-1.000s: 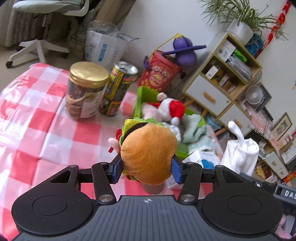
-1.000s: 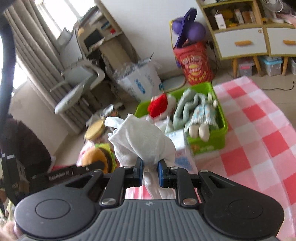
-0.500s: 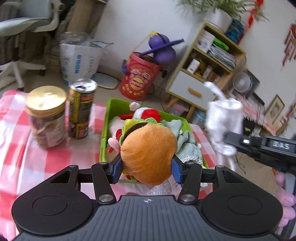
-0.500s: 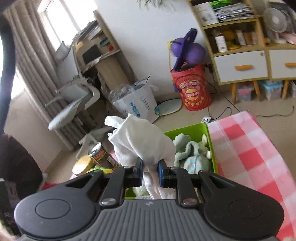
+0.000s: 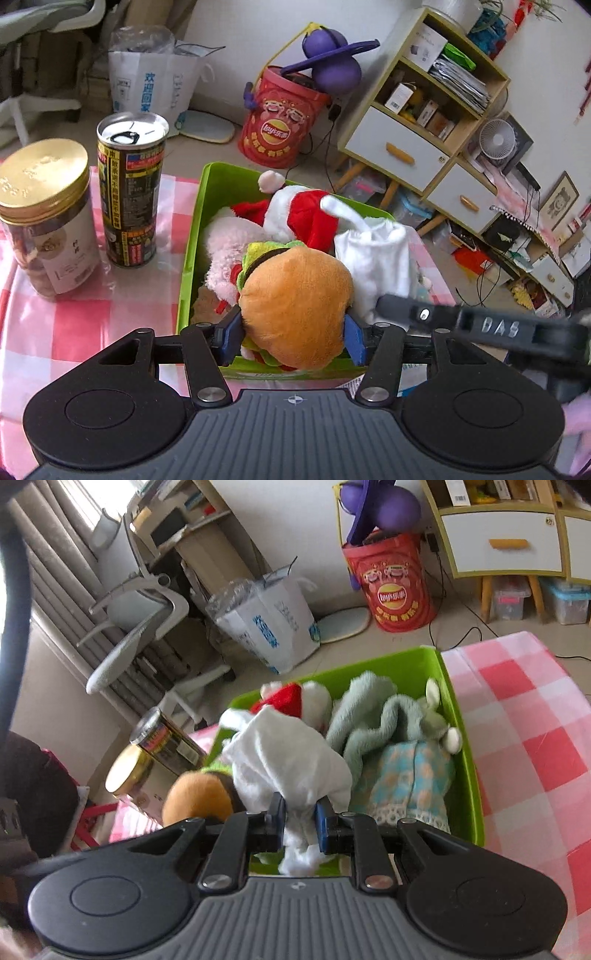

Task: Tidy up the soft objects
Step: 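Carry the burger plush and white cloth over the green bin, then open the left gripper dropping the burger while the right releases the cloth, then withdraw both grippers and move them to the brown round pads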

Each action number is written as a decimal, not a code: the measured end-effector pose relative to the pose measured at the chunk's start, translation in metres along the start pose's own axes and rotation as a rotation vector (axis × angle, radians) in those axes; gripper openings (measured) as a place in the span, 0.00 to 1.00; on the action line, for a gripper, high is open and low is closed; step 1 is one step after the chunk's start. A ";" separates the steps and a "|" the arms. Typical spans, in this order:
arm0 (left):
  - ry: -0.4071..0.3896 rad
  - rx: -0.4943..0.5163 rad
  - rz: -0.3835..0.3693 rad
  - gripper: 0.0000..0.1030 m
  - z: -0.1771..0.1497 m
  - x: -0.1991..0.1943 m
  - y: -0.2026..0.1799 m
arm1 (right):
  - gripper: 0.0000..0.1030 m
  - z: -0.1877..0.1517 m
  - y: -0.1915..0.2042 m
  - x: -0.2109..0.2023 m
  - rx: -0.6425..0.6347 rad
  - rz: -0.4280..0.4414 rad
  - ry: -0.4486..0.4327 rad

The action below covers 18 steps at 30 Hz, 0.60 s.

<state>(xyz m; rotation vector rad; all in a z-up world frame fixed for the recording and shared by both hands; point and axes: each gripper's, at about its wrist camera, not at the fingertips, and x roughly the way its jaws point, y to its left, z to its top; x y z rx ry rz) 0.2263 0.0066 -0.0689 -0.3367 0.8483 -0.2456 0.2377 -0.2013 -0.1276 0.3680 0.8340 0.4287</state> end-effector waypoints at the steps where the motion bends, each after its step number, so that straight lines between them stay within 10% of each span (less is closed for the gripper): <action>1: -0.002 0.002 0.003 0.56 0.000 0.001 0.000 | 0.01 -0.002 -0.002 0.001 0.003 -0.004 0.001; 18: -0.111 0.062 0.028 0.81 -0.023 -0.035 -0.008 | 0.43 -0.003 0.007 -0.069 0.022 -0.060 -0.082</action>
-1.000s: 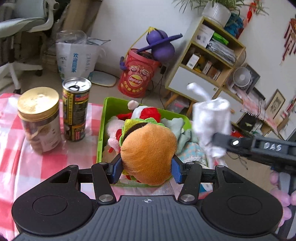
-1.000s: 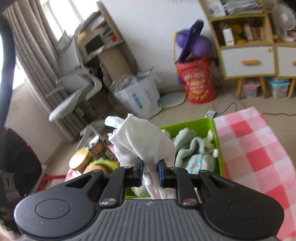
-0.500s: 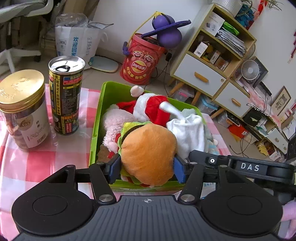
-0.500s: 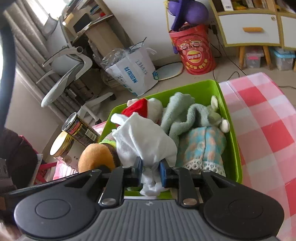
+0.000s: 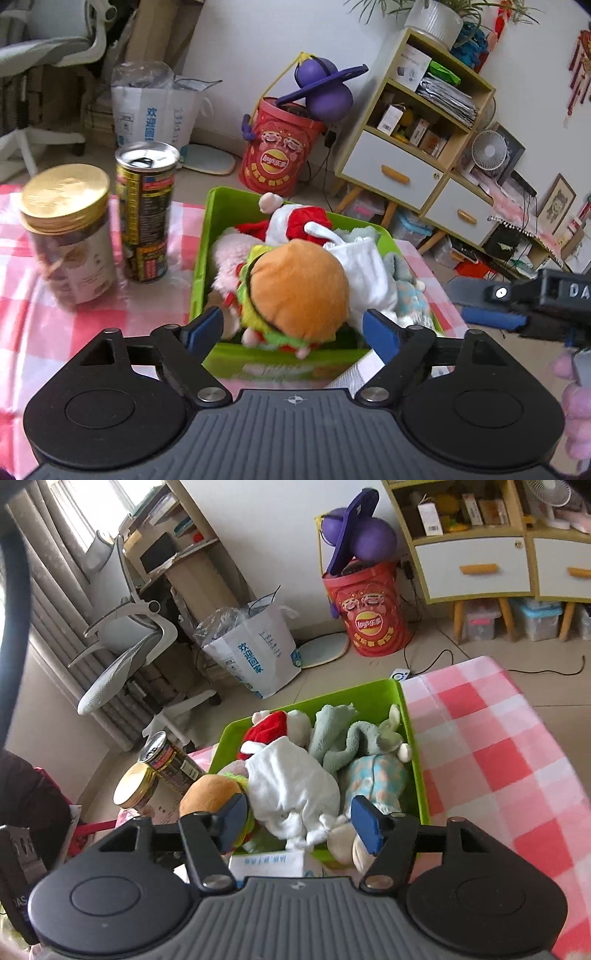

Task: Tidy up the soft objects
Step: 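Withdraw both grippers and move them to the brown round pads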

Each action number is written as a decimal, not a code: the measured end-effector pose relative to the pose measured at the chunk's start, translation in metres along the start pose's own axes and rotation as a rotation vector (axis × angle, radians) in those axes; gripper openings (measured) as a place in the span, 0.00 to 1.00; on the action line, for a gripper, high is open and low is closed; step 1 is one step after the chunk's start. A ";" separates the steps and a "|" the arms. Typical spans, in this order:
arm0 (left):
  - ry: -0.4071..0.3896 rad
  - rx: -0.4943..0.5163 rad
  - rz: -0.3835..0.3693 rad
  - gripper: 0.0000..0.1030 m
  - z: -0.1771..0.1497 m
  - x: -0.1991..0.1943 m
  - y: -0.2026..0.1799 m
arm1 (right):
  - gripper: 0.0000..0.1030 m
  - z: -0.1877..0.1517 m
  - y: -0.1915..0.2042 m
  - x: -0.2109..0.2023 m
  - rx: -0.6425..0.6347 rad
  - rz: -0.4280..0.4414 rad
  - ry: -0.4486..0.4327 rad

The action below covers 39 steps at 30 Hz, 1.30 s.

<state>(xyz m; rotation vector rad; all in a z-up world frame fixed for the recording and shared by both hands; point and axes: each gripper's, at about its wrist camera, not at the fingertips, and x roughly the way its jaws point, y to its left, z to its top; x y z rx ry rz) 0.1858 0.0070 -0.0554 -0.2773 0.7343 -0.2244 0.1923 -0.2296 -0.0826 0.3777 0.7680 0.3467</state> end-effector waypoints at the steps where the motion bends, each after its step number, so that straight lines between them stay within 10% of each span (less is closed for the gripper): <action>1: 0.005 0.005 0.006 0.82 -0.002 -0.006 0.000 | 0.45 -0.002 0.001 -0.006 -0.001 -0.001 -0.001; 22: 0.063 0.151 0.172 0.95 -0.081 -0.125 0.029 | 0.65 -0.122 0.046 -0.062 -0.174 -0.123 0.028; 39: 0.104 0.124 0.247 0.95 -0.110 -0.109 0.076 | 0.65 -0.172 0.049 -0.032 -0.310 -0.178 0.081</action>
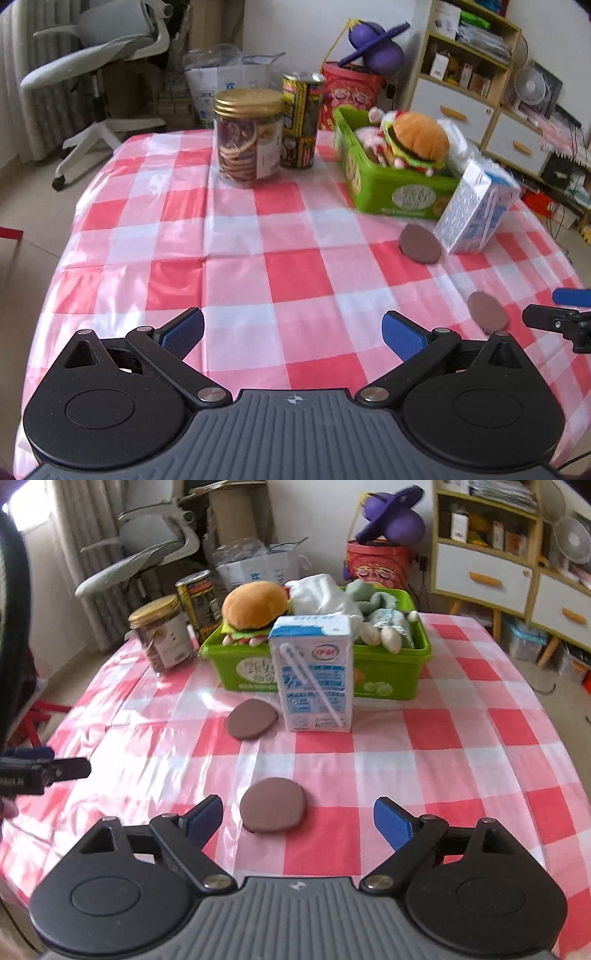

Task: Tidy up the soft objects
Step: 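Withdraw both grippers and move them to the brown round pads, then grasp a brown pad with the left gripper while the right grasps the other pad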

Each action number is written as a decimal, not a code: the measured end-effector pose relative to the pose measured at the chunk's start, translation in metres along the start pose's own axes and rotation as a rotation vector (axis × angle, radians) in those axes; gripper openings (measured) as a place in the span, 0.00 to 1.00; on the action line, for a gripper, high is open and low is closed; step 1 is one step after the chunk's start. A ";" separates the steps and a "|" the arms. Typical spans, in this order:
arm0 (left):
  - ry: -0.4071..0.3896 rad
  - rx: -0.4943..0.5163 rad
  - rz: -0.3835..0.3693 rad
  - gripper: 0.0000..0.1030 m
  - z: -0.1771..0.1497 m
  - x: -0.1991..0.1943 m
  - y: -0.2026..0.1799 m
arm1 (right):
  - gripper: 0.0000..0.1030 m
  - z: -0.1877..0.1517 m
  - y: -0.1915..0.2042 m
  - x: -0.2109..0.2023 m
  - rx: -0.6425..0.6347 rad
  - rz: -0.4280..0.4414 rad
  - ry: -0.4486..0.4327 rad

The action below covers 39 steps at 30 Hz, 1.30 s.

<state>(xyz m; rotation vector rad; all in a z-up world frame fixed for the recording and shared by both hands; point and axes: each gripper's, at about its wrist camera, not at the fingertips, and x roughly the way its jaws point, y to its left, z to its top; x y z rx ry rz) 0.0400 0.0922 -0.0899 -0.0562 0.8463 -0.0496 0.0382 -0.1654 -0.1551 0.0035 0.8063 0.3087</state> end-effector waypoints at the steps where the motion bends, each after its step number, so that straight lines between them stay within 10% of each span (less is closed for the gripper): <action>1: -0.001 0.014 -0.001 0.95 -0.001 0.003 -0.002 | 0.65 -0.003 0.002 0.002 -0.018 -0.006 -0.005; 32: -0.105 0.208 -0.142 0.92 0.007 0.103 -0.098 | 0.64 -0.019 -0.004 0.055 -0.218 0.083 -0.080; 39: -0.128 0.198 -0.138 0.83 0.013 0.110 -0.112 | 0.51 -0.015 -0.015 0.057 -0.221 0.083 -0.094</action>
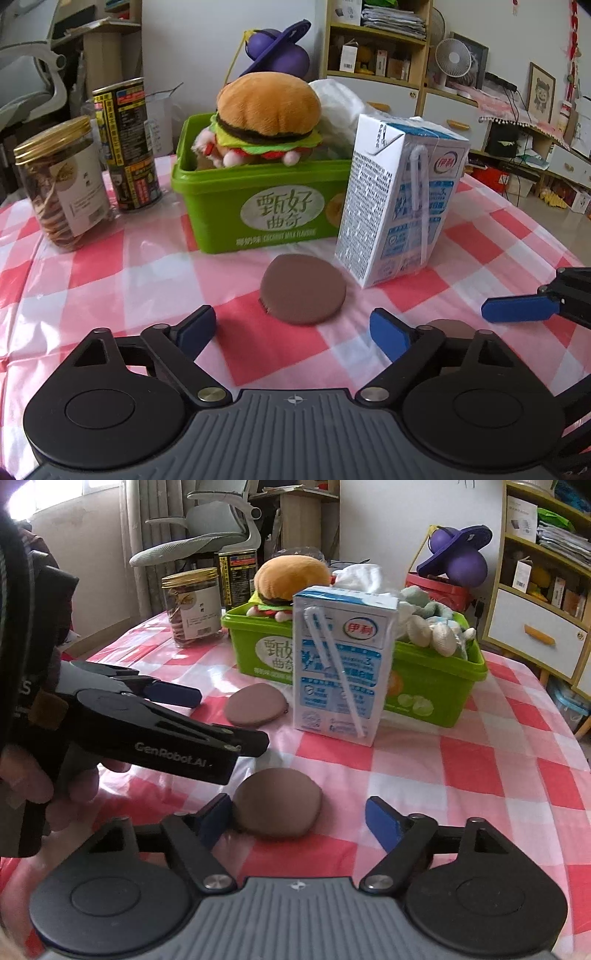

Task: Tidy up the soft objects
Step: 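Grasp a brown pad with the left gripper while the right grasps the other pad, then carry both brown pads over the green bin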

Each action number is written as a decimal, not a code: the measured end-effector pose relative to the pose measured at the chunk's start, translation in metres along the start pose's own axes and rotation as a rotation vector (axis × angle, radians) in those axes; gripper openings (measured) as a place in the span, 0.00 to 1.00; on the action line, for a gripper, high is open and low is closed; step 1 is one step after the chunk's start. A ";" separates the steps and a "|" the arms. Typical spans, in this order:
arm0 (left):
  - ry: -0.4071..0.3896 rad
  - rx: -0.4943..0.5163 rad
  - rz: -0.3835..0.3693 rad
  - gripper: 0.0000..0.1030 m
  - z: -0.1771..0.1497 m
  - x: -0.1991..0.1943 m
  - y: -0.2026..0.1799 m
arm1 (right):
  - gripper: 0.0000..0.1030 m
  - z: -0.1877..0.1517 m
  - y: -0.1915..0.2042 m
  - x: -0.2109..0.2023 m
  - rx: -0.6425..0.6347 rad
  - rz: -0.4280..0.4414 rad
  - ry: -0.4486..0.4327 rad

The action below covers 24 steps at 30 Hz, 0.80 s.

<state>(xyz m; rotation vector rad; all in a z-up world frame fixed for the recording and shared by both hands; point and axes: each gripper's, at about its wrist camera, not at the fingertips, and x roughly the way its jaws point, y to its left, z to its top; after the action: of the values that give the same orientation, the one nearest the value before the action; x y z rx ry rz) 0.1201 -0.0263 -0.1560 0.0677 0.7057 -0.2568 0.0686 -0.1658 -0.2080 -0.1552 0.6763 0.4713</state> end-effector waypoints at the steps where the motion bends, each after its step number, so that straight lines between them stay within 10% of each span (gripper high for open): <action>1: -0.002 -0.003 0.001 0.81 0.001 0.001 -0.001 | 0.49 0.000 -0.001 0.000 0.003 -0.001 0.000; 9: -0.006 -0.049 0.022 0.51 0.012 0.004 -0.003 | 0.26 0.002 -0.002 -0.003 -0.014 0.017 -0.001; 24: 0.051 -0.049 0.035 0.42 0.007 -0.028 0.021 | 0.24 0.002 -0.007 -0.013 -0.010 -0.008 0.033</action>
<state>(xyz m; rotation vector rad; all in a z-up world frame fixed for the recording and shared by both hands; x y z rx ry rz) 0.1092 -0.0007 -0.1330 0.0395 0.7607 -0.2049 0.0639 -0.1762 -0.1983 -0.1751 0.7054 0.4654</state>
